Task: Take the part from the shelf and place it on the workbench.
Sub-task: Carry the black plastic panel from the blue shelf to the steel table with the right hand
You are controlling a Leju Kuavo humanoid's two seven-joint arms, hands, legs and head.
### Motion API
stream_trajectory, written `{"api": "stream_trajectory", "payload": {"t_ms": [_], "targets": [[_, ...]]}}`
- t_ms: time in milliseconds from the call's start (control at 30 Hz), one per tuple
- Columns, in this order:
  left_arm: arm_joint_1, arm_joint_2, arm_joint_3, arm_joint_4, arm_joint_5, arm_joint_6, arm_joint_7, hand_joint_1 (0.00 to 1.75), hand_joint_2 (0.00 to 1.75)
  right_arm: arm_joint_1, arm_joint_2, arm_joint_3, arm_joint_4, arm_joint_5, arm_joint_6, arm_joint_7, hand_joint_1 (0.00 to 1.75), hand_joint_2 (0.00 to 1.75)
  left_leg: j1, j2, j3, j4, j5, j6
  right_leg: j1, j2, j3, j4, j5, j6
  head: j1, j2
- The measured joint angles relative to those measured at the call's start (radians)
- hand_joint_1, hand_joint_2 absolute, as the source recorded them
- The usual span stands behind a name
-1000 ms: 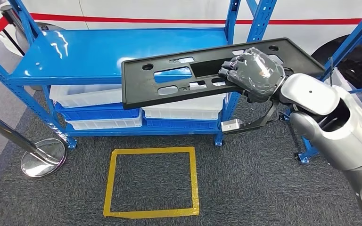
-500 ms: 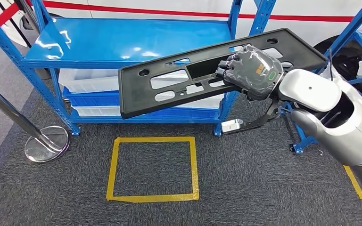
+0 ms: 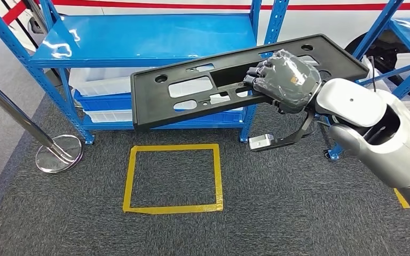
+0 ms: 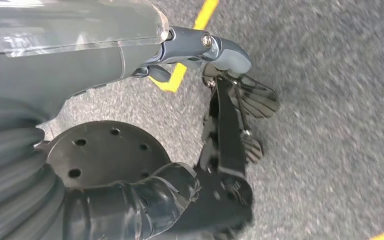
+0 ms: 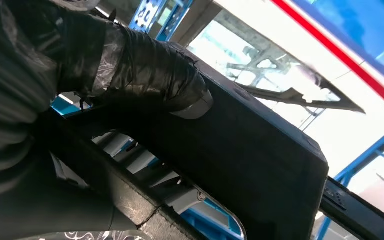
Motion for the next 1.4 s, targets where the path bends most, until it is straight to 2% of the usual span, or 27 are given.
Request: {"api": "stream_trajectory", "payload": {"t_ms": [67,100,133,200,233,300,367,400,433,467,500,533,600,667,733,767,867,900,933,1000,1067,1100,1133,1233,1300,1367,1400], "targets": [[-0.002,0.001,0.001,0.000,-0.002,0.001,-0.001,0.00,1.75,0.007,-0.005,0.000,-0.001,-0.001,-0.005,0.004,1.75,1.75,-0.001,-0.002,0.101,-0.133,-0.005,0.004,0.001,0.000,-0.027,0.014,0.013,0.011,0.000,0.000],[-0.001,0.001,0.001,0.000,-0.002,0.002,-0.001,0.00,1.75,0.010,-0.009,0.000,-0.001,-0.002,-0.007,0.006,1.75,1.75,-0.003,-0.004,0.131,-0.181,-0.018,0.009,0.002,-0.001,-0.033,0.018,0.020,0.017,0.001,0.000],[-0.001,0.001,0.002,0.000,-0.003,0.002,-0.001,0.00,1.75,0.012,-0.012,0.000,-0.001,-0.002,-0.010,0.007,1.75,1.75,-0.006,-0.006,0.144,-0.207,-0.030,0.014,0.003,-0.001,-0.036,0.018,0.028,0.023,0.001,0.000],[0.000,0.000,0.003,0.000,-0.004,0.003,-0.001,0.00,1.75,0.019,-0.017,0.000,-0.001,-0.003,-0.015,0.008,1.75,1.75,-0.007,-0.007,0.135,-0.217,-0.017,0.030,0.001,-0.001,-0.039,0.013,0.044,0.035,0.001,0.000],[0.000,0.000,0.003,0.000,-0.005,0.004,0.000,0.00,1.75,0.022,-0.019,0.000,-0.001,-0.003,-0.017,0.008,1.75,1.75,-0.006,-0.005,0.129,-0.221,-0.007,0.039,-0.001,0.001,-0.046,0.017,0.036,0.040,0.001,0.000],[-0.002,-0.001,0.004,0.000,-0.008,0.007,0.001,0.00,1.75,0.029,-0.024,0.000,-0.001,-0.004,-0.019,0.008,1.75,1.75,-0.003,-0.001,0.109,-0.229,0.018,0.057,-0.004,0.006,-0.072,0.079,-0.037,0.048,0.002,0.000],[-0.002,-0.001,0.006,0.000,-0.010,0.010,0.003,0.00,1.75,0.035,-0.026,0.000,-0.001,-0.010,-0.019,0.008,1.75,1.75,-0.006,0.002,0.081,-0.228,0.041,0.064,-0.004,0.009,-0.105,0.209,-0.134,0.053,0.003,0.000],[-0.002,-0.001,0.007,0.000,-0.011,0.011,0.004,0.00,1.75,0.040,-0.026,0.000,-0.001,-0.021,-0.018,0.008,1.75,1.75,-0.008,0.003,0.067,-0.227,0.051,0.064,-0.004,0.010,-0.114,0.268,-0.158,0.055,0.003,0.000],[-0.001,-0.001,0.009,0.000,-0.012,0.011,0.005,0.00,1.75,0.046,-0.026,0.000,0.000,-0.041,-0.017,0.006,1.75,1.75,-0.010,0.003,0.054,-0.225,0.060,0.065,-0.004,0.010,-0.107,0.297,-0.159,0.054,0.003,0.000],[-0.001,-0.001,0.010,0.000,-0.012,0.011,0.006,0.00,1.75,0.052,-0.026,0.000,0.001,-0.067,-0.016,0.003,1.75,1.75,-0.012,0.003,0.041,-0.224,0.069,0.064,-0.003,0.010,-0.082,0.288,-0.143,0.051,0.003,0.000],[-0.002,-0.002,0.011,0.000,-0.013,0.011,0.007,0.00,1.75,0.057,-0.025,0.000,0.002,-0.096,-0.014,-0.001,1.75,1.75,-0.014,0.002,0.031,-0.223,0.077,0.063,-0.001,0.011,-0.039,0.242,-0.119,0.046,0.003,0.000],[-0.002,-0.003,0.013,0.000,-0.014,0.010,0.008,0.00,1.75,0.060,-0.024,-0.001,0.002,-0.124,-0.011,-0.005,1.75,1.75,-0.015,0.002,0.023,-0.222,0.084,0.062,0.002,0.012,0.015,0.171,-0.103,0.037,0.003,0.000],[-0.002,-0.008,0.017,0.000,-0.016,0.010,0.008,0.00,1.75,0.061,-0.022,-0.005,0.003,-0.167,-0.003,-0.010,1.75,1.75,-0.016,0.001,0.011,-0.222,0.100,0.054,0.011,0.013,0.101,0.038,-0.101,0.021,0.002,0.000],[-0.002,-0.011,0.022,0.000,-0.018,0.010,0.008,0.00,1.75,0.062,-0.021,-0.011,0.003,-0.187,0.001,-0.012,1.75,1.75,-0.012,0.001,0.005,-0.230,0.120,0.042,0.020,0.013,0.122,-0.013,-0.102,0.012,0.003,0.000],[-0.001,-0.010,0.026,0.000,-0.019,0.010,0.008,0.00,1.75,0.062,-0.020,-0.014,0.004,-0.184,0.001,-0.013,1.75,1.75,-0.013,-0.002,-0.001,-0.236,0.124,0.031,0.017,0.007,0.116,-0.033,-0.076,0.003,0.003,0.000],[-0.001,-0.010,0.027,0.000,-0.020,0.011,0.008,0.00,1.75,0.062,-0.020,-0.014,0.004,-0.174,0.000,-0.013,1.75,1.75,-0.015,-0.003,-0.011,-0.221,0.103,0.026,0.012,0.004,0.112,-0.044,-0.062,-0.005,0.002,0.000],[0.000,-0.009,0.028,0.000,-0.022,0.011,0.008,0.00,1.75,0.063,-0.018,-0.014,0.004,-0.131,-0.003,-0.009,1.75,1.75,-0.011,-0.004,-0.059,-0.064,-0.028,0.014,0.006,-0.002,0.081,-0.048,-0.028,-0.013,0.002,0.000],[0.000,-0.009,0.029,0.000,-0.023,0.010,0.008,0.00,1.75,0.063,-0.017,-0.014,0.004,-0.122,-0.003,-0.008,1.75,1.75,-0.008,-0.004,-0.071,-0.005,-0.056,0.010,0.005,-0.003,0.064,-0.041,-0.021,-0.010,0.002,0.000],[-0.001,-0.009,0.029,0.000,-0.023,0.010,0.008,0.00,1.75,0.064,-0.017,-0.014,0.004,-0.117,-0.003,-0.008,1.75,1.75,-0.006,-0.004,-0.070,0.030,-0.063,0.006,0.004,-0.003,0.047,-0.031,-0.015,-0.007,0.002,0.000],[-0.002,-0.008,0.030,0.000,-0.025,0.010,0.008,0.00,1.75,0.064,-0.016,-0.014,0.004,-0.113,-0.003,-0.008,1.75,1.75,-0.001,-0.004,-0.015,-0.006,-0.030,-0.001,-0.001,-0.003,0.011,-0.007,-0.007,0.000,0.002,0.000],[-0.003,-0.007,0.031,-0.001,-0.029,0.010,0.008,0.00,1.75,0.064,-0.016,-0.014,0.004,-0.111,-0.003,-0.008,1.75,1.75,0.000,-0.005,0.070,-0.125,-0.014,-0.005,-0.005,-0.002,-0.020,0.019,0.000,0.011,0.002,0.000],[-0.004,-0.007,0.031,-0.001,-0.031,0.010,0.008,0.00,1.75,0.065,-0.016,-0.014,0.004,-0.110,-0.003,-0.008,1.75,1.75,-0.002,-0.007,0.096,-0.165,-0.015,-0.001,-0.005,-0.002,-0.030,0.027,0.005,0.017,0.002,0.000],[-0.004,-0.007,0.031,-0.001,-0.032,0.009,0.008,0.00,1.75,0.064,-0.015,-0.014,0.003,-0.110,-0.003,-0.008,1.75,1.75,-0.004,-0.009,0.105,-0.186,-0.023,0.005,-0.003,-0.002,-0.036,0.032,0.010,0.024,0.002,0.000],[-0.003,-0.007,0.033,-0.001,-0.033,0.009,0.008,0.00,1.75,0.063,-0.014,-0.014,0.003,-0.110,-0.005,-0.008,1.75,1.75,-0.006,-0.009,0.089,-0.193,-0.002,0.036,-0.004,0.001,-0.046,0.030,0.024,0.044,0.002,0.000],[-0.005,-0.006,0.034,-0.001,-0.035,0.009,0.007,0.00,1.75,0.063,-0.015,-0.014,0.004,-0.108,-0.005,-0.008,1.75,1.75,-0.005,-0.005,0.069,-0.201,0.023,0.056,-0.007,0.004,-0.063,0.069,-0.034,0.052,0.003,0.000],[-0.006,-0.006,0.034,-0.001,-0.037,0.010,0.007,0.00,1.75,0.063,-0.015,-0.014,0.004,-0.105,-0.005,-0.008,1.75,1.75,-0.007,-0.003,0.043,-0.202,0.048,0.065,-0.007,0.006,-0.087,0.180,-0.141,0.056,0.003,0.000],[-0.006,-0.006,0.035,-0.001,-0.038,0.010,0.006,0.00,1.75,0.064,-0.015,-0.014,0.004,-0.105,-0.005,-0.007,1.75,1.75,-0.009,-0.002,0.027,-0.202,0.060,0.066,-0.006,0.006,-0.094,0.243,-0.178,0.056,0.003,0.000]]}}
